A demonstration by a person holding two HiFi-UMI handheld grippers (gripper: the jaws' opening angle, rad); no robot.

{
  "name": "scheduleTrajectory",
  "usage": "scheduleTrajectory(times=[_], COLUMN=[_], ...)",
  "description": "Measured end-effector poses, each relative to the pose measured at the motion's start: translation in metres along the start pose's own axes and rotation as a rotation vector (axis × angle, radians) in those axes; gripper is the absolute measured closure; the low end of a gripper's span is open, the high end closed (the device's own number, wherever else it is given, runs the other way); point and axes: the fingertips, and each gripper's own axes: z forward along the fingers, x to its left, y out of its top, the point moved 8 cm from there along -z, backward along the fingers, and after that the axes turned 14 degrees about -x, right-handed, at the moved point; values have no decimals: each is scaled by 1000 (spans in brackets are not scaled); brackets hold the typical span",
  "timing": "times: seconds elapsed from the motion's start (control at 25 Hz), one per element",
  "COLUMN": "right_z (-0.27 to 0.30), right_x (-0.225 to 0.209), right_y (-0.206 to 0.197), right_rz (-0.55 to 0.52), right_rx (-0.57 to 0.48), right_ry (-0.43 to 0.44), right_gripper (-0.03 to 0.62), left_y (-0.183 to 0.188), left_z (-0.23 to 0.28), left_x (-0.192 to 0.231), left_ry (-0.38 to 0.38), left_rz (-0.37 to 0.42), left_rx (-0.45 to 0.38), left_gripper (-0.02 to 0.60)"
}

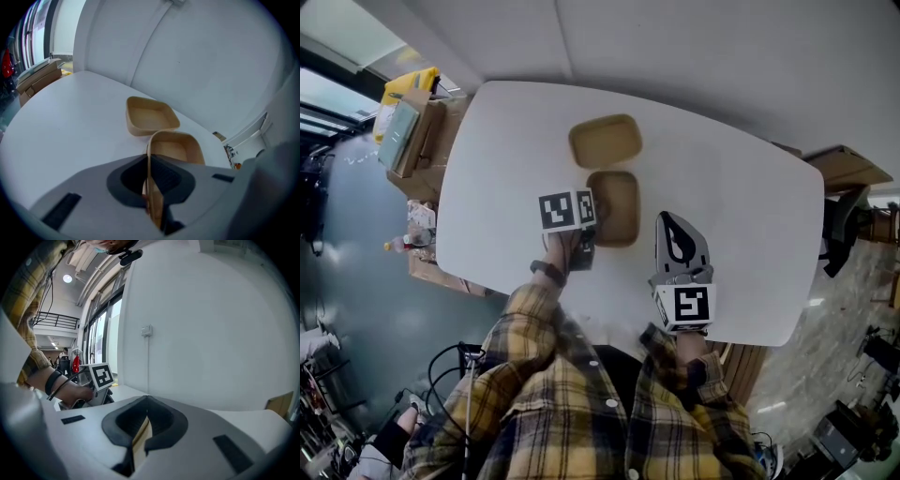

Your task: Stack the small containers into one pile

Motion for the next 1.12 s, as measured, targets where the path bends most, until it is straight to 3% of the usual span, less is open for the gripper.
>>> scheduleTrajectory(times=[0.28, 0.48, 0.6, 0.92, 1.12], right_z=[11, 9, 8, 6, 12], right_x=[1, -1, -3, -8, -6], right_y=[-2, -4, -6, -11, -14], right_rz=[5, 16, 17, 26, 26], right_rx=[-2, 7, 9, 30, 46], right_ry=[34, 17, 8, -6, 15], right_gripper=[579, 579, 579, 579, 579], left_y=[1, -8, -22, -33, -31], left_z=[-1, 7, 14, 21, 19], left_x=[3, -5, -4, -9, -3], left_ry=[65, 58, 33, 39, 21], left_rz=[126, 302, 301, 346, 314], left_rx=[14, -19, -2, -2, -4], left_gripper=[549, 528, 425, 419, 403])
